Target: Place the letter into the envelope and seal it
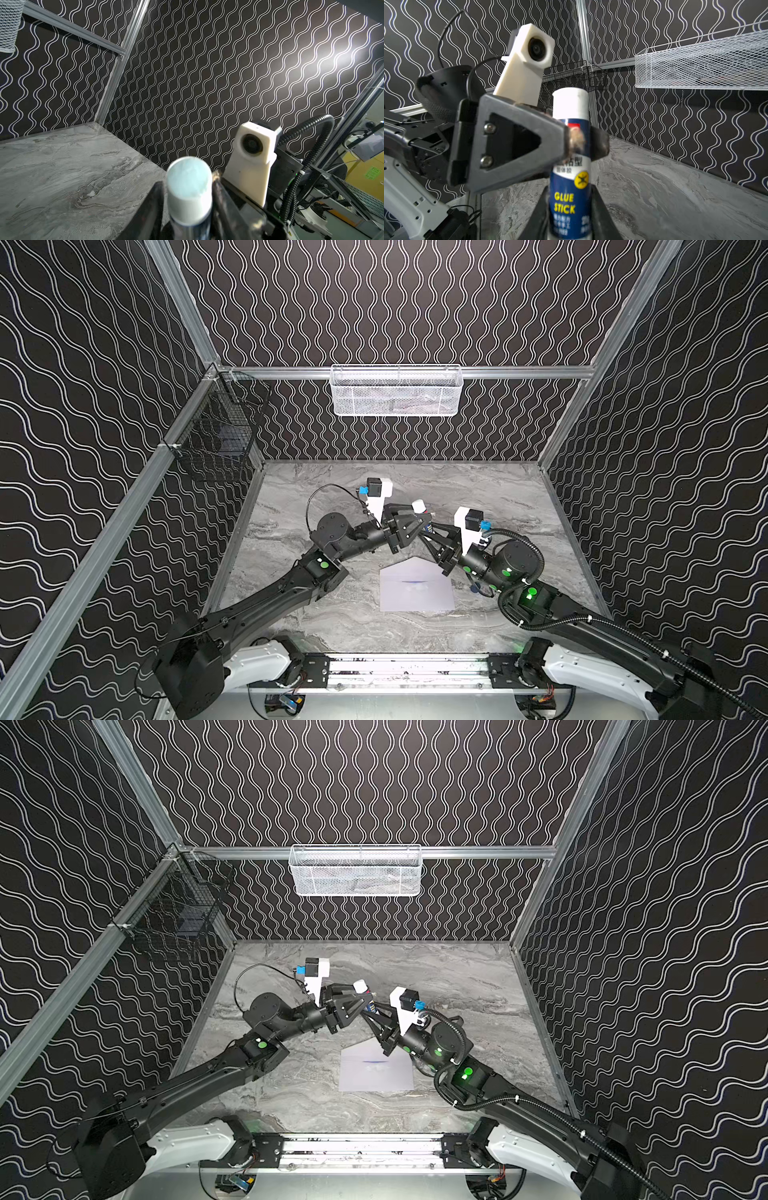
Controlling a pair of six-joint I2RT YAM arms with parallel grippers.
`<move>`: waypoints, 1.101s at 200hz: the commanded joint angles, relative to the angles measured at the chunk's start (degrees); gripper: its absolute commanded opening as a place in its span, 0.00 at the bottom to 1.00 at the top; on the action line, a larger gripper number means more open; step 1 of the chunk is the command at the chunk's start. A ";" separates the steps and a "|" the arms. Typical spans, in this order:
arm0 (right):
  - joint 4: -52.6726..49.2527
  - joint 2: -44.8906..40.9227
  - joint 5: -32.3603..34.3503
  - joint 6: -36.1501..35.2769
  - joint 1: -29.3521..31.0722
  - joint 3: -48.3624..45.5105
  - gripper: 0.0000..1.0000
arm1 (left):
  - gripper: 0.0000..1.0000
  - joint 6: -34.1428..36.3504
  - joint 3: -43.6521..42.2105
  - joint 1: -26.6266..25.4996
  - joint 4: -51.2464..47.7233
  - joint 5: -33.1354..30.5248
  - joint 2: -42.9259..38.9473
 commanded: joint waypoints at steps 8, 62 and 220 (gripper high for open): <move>2.23 0.37 -0.26 0.44 0.15 0.37 0.03 | 0.26 0.69 1.11 0.33 0.50 0.63 0.06; -1.70 -0.39 0.95 -2.33 0.15 2.14 0.38 | 0.00 0.06 1.74 0.33 -2.62 0.28 -0.95; -13.76 -0.48 11.22 -17.79 4.10 7.08 0.30 | 0.00 0.25 2.54 0.95 -5.44 -0.60 -1.40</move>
